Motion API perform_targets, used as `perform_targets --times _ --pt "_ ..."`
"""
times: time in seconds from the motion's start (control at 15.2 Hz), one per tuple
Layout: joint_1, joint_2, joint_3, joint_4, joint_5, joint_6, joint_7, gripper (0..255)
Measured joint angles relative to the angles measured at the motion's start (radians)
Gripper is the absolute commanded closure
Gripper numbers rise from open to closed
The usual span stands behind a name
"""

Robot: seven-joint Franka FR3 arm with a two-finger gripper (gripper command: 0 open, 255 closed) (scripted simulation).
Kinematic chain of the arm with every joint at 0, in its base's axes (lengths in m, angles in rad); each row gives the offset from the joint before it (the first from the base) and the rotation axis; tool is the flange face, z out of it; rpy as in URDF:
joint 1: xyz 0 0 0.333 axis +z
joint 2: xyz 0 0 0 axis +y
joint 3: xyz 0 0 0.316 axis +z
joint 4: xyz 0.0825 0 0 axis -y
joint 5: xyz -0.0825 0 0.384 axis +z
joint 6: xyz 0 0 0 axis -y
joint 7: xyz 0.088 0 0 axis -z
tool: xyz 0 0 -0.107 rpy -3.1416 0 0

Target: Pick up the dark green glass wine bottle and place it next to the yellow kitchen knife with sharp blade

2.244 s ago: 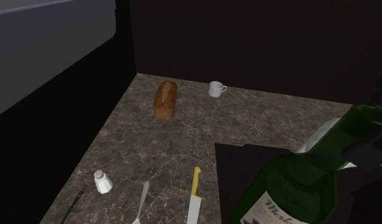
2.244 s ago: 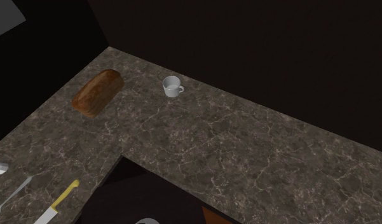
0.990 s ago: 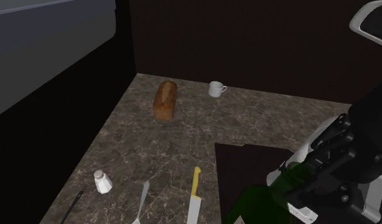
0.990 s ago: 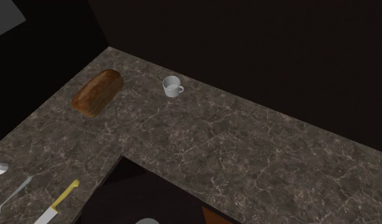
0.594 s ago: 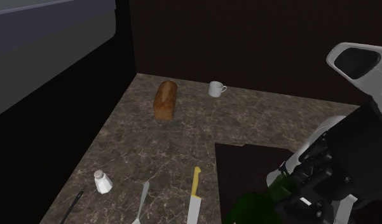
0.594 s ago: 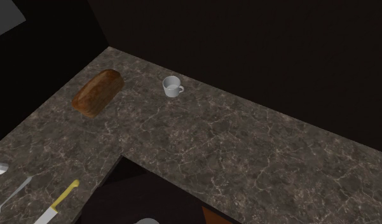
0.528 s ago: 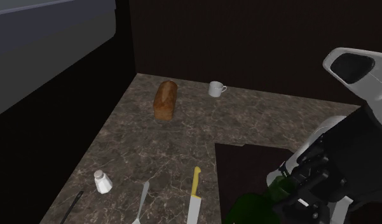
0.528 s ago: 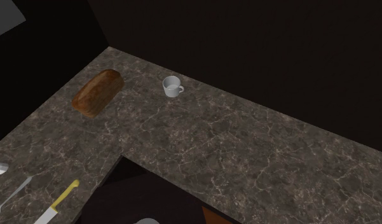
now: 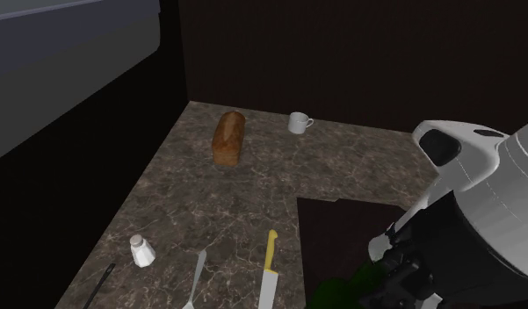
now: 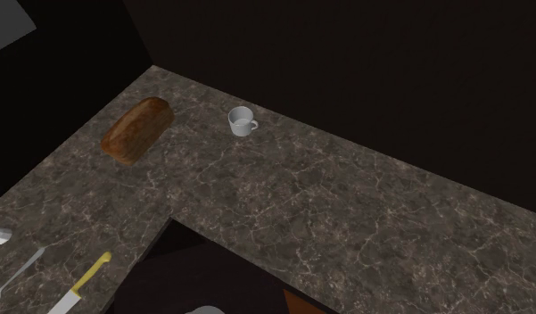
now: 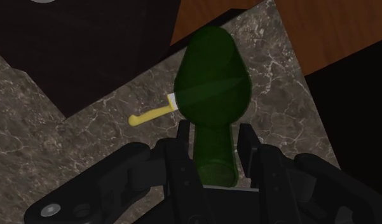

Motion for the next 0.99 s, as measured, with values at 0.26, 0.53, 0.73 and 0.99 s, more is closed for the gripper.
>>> perform_targets --times 0.26,0.53,0.73,0.99 --pt "0.012 -0.019 0.023 -0.050 0.023 0.035 -0.005 255" --pt "0.020 -0.034 0.053 -0.098 0.050 0.074 -0.011 255" --pt "0.028 -0.046 0.072 -0.133 0.069 0.100 -0.015 255" --pt "0.038 -0.059 0.105 -0.177 0.099 0.137 -0.019 255"
